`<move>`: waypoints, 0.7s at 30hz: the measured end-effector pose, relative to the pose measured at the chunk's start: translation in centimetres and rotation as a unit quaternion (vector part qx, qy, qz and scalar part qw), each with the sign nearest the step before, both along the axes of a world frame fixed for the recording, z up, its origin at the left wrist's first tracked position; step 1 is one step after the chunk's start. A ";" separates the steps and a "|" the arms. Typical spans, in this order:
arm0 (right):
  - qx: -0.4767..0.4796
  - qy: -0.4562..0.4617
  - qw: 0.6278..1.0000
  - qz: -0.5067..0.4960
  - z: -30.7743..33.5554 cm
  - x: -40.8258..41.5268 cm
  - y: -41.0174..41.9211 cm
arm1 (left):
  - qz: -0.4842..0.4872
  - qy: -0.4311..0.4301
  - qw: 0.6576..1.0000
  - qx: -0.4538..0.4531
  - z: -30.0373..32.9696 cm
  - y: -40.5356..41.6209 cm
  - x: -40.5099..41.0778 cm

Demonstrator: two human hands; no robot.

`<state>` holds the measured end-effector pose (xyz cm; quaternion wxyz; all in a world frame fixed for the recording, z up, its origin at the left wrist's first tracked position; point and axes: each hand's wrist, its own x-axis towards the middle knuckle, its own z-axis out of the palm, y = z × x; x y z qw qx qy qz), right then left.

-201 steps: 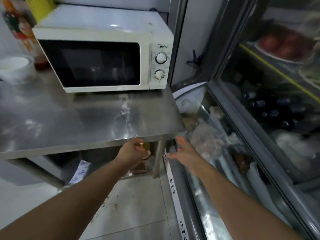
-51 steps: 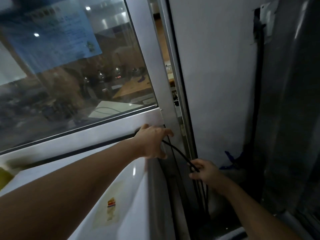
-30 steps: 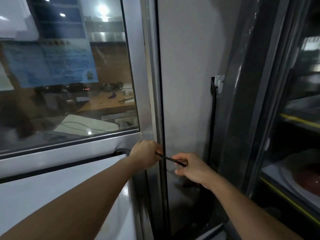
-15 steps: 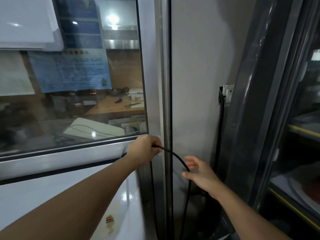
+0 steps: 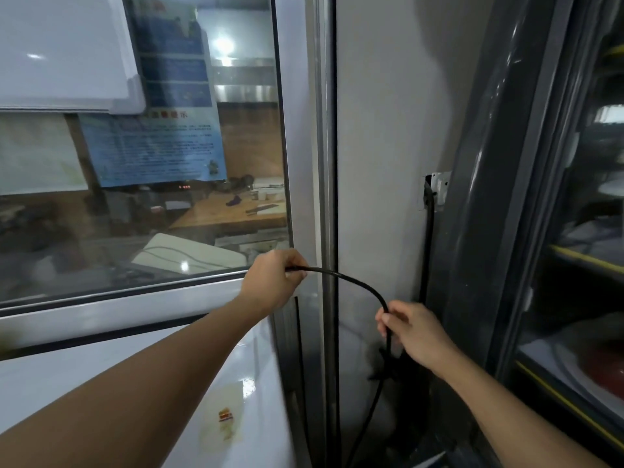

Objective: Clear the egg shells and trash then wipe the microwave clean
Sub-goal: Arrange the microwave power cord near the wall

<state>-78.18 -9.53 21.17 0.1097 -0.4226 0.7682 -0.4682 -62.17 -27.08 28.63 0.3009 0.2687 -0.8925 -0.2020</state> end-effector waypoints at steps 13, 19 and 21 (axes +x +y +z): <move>-0.051 0.105 0.992 0.043 8.5 2.3 2.2 | -0.089 -0.003 0.990 -0.106 5.3 7.0 -1.7; -0.030 0.027 0.997 0.064 6.5 1.5 1.8 | -0.065 0.020 0.995 -0.077 5.5 6.8 -0.7; -0.003 -0.007 0.998 0.057 5.4 1.4 1.8 | -0.067 0.022 0.995 -0.069 5.4 6.7 -0.2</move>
